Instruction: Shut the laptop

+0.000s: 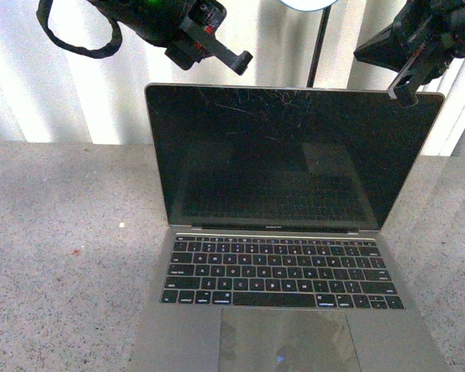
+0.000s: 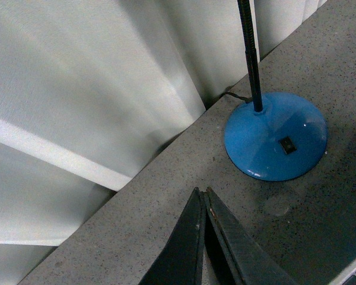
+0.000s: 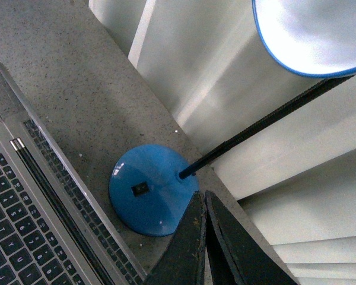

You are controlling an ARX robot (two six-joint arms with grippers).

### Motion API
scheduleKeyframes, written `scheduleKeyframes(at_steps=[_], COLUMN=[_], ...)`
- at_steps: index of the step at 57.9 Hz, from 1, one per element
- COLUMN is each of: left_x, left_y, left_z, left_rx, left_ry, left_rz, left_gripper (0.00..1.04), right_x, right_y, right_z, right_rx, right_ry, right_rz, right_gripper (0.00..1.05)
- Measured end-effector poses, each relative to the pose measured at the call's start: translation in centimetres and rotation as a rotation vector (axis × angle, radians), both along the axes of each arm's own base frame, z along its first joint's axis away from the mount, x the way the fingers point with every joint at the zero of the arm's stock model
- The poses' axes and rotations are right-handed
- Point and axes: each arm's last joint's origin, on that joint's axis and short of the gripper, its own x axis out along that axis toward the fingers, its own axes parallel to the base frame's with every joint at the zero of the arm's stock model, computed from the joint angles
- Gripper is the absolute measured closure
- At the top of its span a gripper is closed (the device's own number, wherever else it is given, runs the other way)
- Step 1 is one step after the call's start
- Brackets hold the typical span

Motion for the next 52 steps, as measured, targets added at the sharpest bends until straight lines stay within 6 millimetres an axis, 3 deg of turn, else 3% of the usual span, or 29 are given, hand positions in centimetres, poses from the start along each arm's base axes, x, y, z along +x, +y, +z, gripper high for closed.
scheduleKeyframes(at_steps=[22, 52], left_x=[-0.8, -1.7], left_y=[-0.5, -0.6], left_z=[-1.3, -1.6], left_rx=[0.027, 0.050], left_ry=[0.070, 0.086], left_rz=[-0.041, -0.060], left_gripper=[1.01, 1.01], right_x=[-0.4, -1.5], right_y=[0.1, 0.0], right_z=[-1.0, -1.3], right_rx=[-0.015, -0.050], right_ry=[0.040, 0.086], right_rz=[0.033, 0.070], right_gripper=[1.02, 1.02])
